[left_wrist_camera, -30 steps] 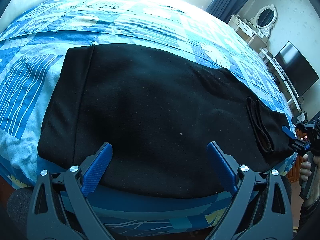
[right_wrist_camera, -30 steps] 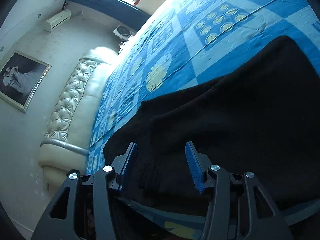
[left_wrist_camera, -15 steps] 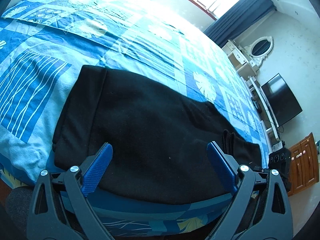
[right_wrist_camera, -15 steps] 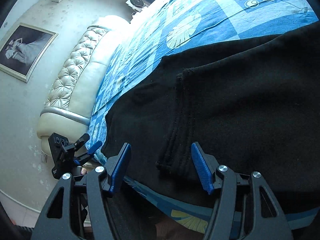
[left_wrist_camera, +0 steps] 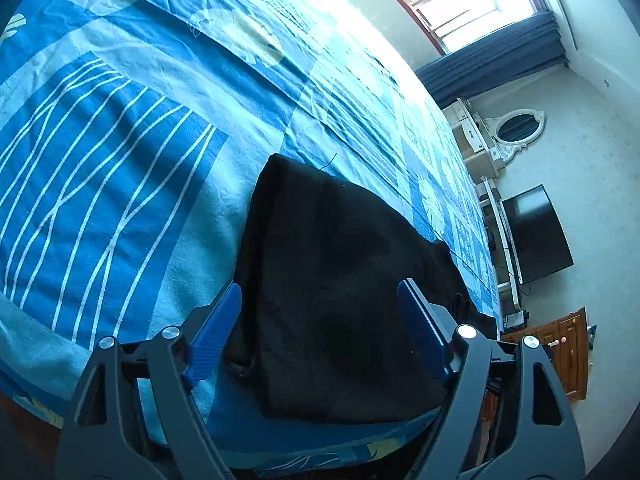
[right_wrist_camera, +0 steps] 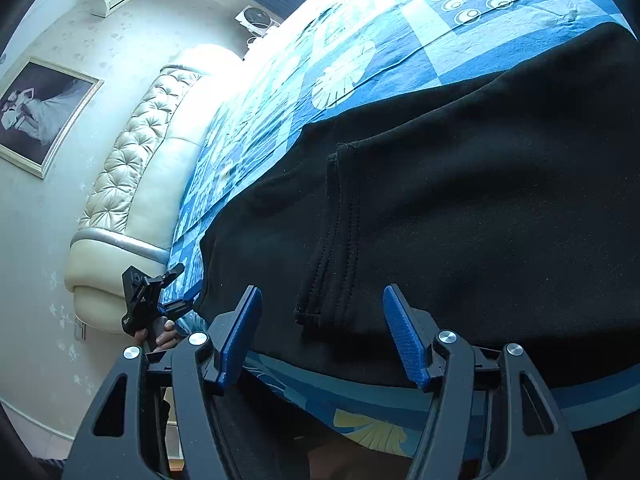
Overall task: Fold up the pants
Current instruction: 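Grasp the waistband end with the left tool while the right tool grips the leg edge, then lift the waistband end with the left tool and fold it over toward the leg end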
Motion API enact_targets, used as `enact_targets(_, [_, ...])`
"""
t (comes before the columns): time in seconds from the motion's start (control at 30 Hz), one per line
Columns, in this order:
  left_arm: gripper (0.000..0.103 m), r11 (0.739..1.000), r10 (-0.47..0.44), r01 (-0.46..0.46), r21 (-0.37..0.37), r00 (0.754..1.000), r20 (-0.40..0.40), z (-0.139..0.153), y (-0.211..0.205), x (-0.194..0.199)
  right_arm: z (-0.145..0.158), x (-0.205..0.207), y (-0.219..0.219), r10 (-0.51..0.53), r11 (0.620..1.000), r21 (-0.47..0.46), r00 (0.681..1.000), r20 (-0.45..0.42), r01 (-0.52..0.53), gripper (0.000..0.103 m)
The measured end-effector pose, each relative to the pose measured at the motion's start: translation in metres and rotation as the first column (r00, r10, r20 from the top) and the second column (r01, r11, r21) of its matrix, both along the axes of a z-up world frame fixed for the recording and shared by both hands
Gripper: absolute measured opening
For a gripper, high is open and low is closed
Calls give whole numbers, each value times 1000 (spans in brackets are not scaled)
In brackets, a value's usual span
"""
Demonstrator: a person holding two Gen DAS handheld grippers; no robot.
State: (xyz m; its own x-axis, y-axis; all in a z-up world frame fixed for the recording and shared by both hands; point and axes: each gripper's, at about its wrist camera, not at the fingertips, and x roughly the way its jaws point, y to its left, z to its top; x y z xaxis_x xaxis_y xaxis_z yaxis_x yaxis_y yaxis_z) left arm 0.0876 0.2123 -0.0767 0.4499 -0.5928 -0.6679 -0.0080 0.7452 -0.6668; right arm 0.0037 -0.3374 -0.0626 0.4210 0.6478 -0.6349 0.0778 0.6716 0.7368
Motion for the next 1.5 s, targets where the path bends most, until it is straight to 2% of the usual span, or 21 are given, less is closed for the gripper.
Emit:
enact_targets(0.07, [80, 999, 1, 0, 46, 1000, -15, -8, 2, 6, 0, -1, 3, 5, 1000, -2, 1000, -3, -5, 63])
enact_targets(0.2, [80, 1000, -6, 6, -28, 1000, -25, -17, 13, 11, 2, -5, 7, 14, 1000, 5, 1000, -1, -14, 64])
enact_targets(0.27, [79, 999, -18, 18, -29, 1000, -20, -19, 12, 12, 2, -7, 8, 14, 1000, 5, 1000, -2, -14, 64])
enact_targets(0.33, [70, 999, -48, 48, -14, 999, -18, -18, 4, 13, 1, -7, 9, 17, 1000, 6, 1000, -5, -17, 65])
enact_targets(0.37, [60, 998, -63, 63, -16, 998, -30, -20, 1, 14, 1, -8, 10, 15, 1000, 6, 1000, -6, -15, 65])
enact_targets(0.43, [54, 996, -83, 81, -48, 996, -42, -24, -3, 14, 1, -9, 12, 20, 1000, 11, 1000, -7, -20, 65])
enact_targets(0.5, [46, 988, -105, 97, -119, 992, -67, -31, -7, 14, 2, -10, 14, 21, 1000, 10, 1000, -7, -21, 65])
enact_targets(0.57, [45, 983, -106, 93, -157, 991, -76, -34, -11, 13, 3, -12, 16, 26, 1000, 13, 1000, -8, -26, 65])
enact_targets(0.63, [44, 980, -117, 102, -173, 990, -77, -33, -18, 13, 4, -14, 18, 27, 1000, 11, 1000, -9, -27, 65])
enact_targets(0.73, [27, 981, -134, 121, -149, 987, -85, -28, -29, 13, 4, -18, 22, 29, 1000, 11, 999, -13, -29, 65])
enact_targets(0.8, [22, 986, -130, 120, -114, 988, -80, -21, -35, 13, 5, -21, 23, 31, 1000, 4, 999, -9, -31, 65])
enact_targets(0.93, [18, 992, -108, 104, -77, 993, -51, 1, -43, 12, 10, -26, 22, 20, 1000, -7, 1000, 4, -20, 65])
enact_targets(1.1, [15, 988, -105, 108, -107, 994, 34, 50, -63, 11, 14, -32, 13, -21, 1000, 3, 1000, 6, 21, 65])
enact_targets(1.2, [14, 985, -141, 149, -86, 986, 88, 84, -91, 11, 16, -37, 9, -31, 1000, 3, 999, 7, 31, 65])
enact_targets(1.33, [14, 973, -228, 228, 18, 961, 154, 123, -146, 9, 20, -45, 8, -38, 999, 3, 999, 8, 38, 65])
enact_targets(1.5, [14, 925, -371, 337, 177, 901, 225, 152, -231, -3, 29, -57, 0, -57, 998, -5, 998, 20, 58, 65])
